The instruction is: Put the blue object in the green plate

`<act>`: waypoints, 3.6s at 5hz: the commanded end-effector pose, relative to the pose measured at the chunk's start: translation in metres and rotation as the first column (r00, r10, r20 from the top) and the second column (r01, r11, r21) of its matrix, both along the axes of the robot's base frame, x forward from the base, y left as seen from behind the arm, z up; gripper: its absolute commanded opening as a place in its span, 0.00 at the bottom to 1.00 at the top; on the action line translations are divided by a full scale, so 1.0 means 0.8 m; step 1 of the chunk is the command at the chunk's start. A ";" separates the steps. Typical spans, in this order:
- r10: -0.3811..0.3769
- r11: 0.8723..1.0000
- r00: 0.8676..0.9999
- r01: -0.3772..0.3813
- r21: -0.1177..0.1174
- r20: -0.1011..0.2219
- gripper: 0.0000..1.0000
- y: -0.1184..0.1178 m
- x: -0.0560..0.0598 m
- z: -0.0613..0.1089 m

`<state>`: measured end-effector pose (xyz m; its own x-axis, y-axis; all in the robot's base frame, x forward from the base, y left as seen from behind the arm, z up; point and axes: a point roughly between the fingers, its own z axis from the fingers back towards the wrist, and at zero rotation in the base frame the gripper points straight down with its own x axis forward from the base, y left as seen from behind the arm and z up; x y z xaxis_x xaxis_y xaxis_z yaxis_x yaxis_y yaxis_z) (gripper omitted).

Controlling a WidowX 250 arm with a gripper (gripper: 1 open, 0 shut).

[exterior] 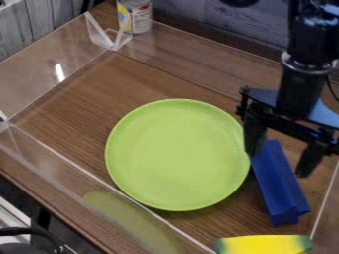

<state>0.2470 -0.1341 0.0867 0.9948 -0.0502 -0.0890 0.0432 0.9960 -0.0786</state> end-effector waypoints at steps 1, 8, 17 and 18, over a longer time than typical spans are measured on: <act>0.007 1.000 0.999 -0.006 -0.021 0.034 1.00 -0.014 0.002 -0.004; 0.067 0.996 0.997 -0.065 -0.058 0.045 1.00 -0.014 0.002 -0.054; 0.093 0.991 0.995 -0.089 -0.100 0.040 0.00 0.003 -0.005 -0.048; 0.099 0.988 0.993 -0.090 -0.127 0.062 0.00 0.018 -0.005 -0.021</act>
